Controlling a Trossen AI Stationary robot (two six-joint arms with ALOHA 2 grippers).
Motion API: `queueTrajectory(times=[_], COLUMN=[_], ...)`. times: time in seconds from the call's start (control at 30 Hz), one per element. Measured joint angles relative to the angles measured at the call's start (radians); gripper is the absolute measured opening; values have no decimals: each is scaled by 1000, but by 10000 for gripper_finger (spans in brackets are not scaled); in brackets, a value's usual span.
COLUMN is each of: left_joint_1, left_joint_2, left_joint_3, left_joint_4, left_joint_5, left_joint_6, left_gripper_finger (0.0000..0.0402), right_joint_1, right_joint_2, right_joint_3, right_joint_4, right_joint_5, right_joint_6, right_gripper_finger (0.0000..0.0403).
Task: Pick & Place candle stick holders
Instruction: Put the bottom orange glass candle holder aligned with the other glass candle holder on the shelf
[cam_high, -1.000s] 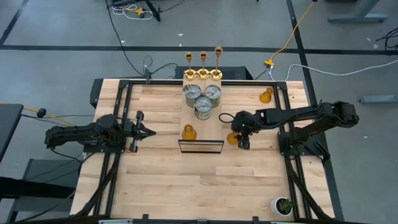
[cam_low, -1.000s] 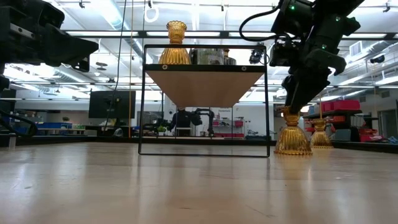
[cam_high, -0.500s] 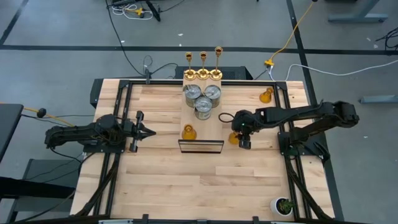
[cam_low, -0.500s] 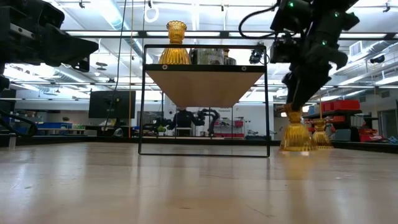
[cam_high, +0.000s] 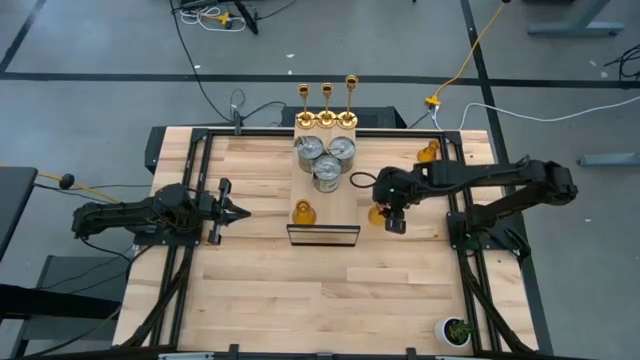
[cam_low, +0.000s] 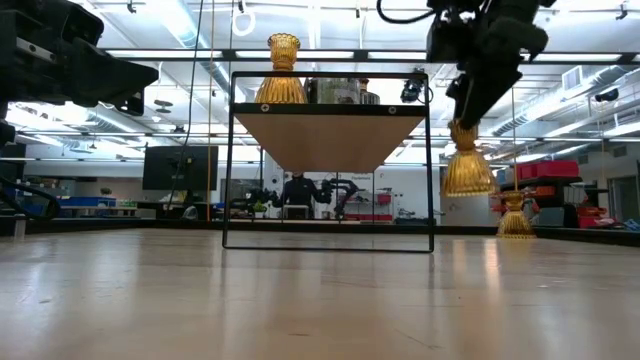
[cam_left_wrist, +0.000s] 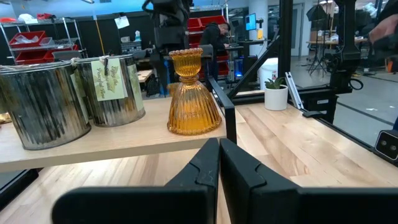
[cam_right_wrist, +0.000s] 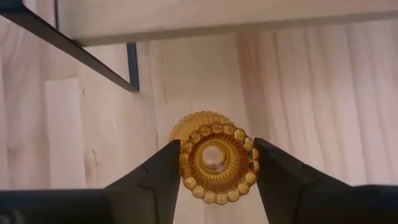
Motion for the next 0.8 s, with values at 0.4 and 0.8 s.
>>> queueTrajectory(times=[0.4,0.8], left_joint_1=[0,0], left_joint_2=[0,0], left_joint_3=[0,0], left_joint_4=[0,0], left_joint_5=[0,0], left_joint_6=[0,0], left_gripper_finger=[18,19], right_joint_1=[0,0], right_joint_2=[0,41], right_joint_3=[178,396], right_joint_4=[-179,-310], right_joint_5=[18,60], right_joint_6=[26,27], right_gripper_finger=[177,177])
